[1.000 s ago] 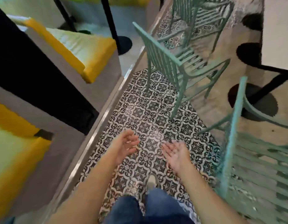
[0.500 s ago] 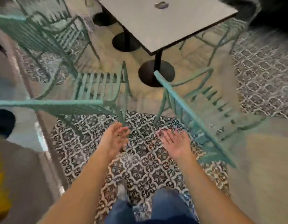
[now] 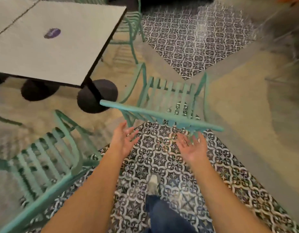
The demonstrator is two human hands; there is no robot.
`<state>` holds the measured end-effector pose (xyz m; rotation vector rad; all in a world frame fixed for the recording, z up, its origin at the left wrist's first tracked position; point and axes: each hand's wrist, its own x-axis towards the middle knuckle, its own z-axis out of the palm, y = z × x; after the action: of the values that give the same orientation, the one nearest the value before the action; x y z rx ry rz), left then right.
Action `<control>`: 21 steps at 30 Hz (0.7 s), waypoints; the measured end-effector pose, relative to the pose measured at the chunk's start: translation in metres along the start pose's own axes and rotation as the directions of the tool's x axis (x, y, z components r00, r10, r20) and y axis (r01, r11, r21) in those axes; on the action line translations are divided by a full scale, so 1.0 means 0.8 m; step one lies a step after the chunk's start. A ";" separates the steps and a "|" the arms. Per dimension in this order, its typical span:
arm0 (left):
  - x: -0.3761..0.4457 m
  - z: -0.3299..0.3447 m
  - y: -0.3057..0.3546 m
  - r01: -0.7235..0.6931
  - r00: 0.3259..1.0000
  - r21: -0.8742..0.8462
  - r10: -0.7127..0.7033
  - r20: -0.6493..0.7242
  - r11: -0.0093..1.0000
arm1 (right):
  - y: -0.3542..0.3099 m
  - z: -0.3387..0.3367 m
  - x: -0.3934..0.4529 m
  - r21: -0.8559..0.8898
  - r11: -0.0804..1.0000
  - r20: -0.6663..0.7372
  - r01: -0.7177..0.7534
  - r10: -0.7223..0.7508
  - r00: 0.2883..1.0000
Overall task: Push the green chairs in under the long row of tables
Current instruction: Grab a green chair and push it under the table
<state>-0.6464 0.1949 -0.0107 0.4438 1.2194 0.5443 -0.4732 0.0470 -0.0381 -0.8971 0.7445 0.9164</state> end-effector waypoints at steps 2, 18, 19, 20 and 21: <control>0.012 0.010 0.007 0.018 1.000 -0.018 -0.019 -0.019 1.000 | -0.003 0.002 0.008 0.048 0.998 -0.030 0.051 -0.050 0.998; 0.129 0.033 0.124 0.150 0.984 -0.025 -0.151 -0.094 0.988 | -0.038 0.058 0.039 0.163 0.974 -0.220 0.160 -0.122 0.968; 0.134 0.033 0.126 0.169 0.979 -0.018 -0.170 -0.113 0.986 | -0.041 0.063 0.044 0.171 0.971 -0.233 0.169 -0.127 0.964; 0.140 0.032 0.129 0.184 0.974 -0.011 -0.184 -0.131 0.983 | -0.044 0.067 0.048 0.175 0.969 -0.239 0.174 -0.129 0.962; 0.143 0.030 0.130 0.200 0.970 -0.017 -0.200 -0.140 0.980 | -0.047 0.071 0.050 0.168 0.971 -0.245 0.171 -0.127 0.961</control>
<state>-0.6112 0.3465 -0.0287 0.2791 1.3818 0.4093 -0.4134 0.0990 -0.0350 -0.8890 0.9344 0.6015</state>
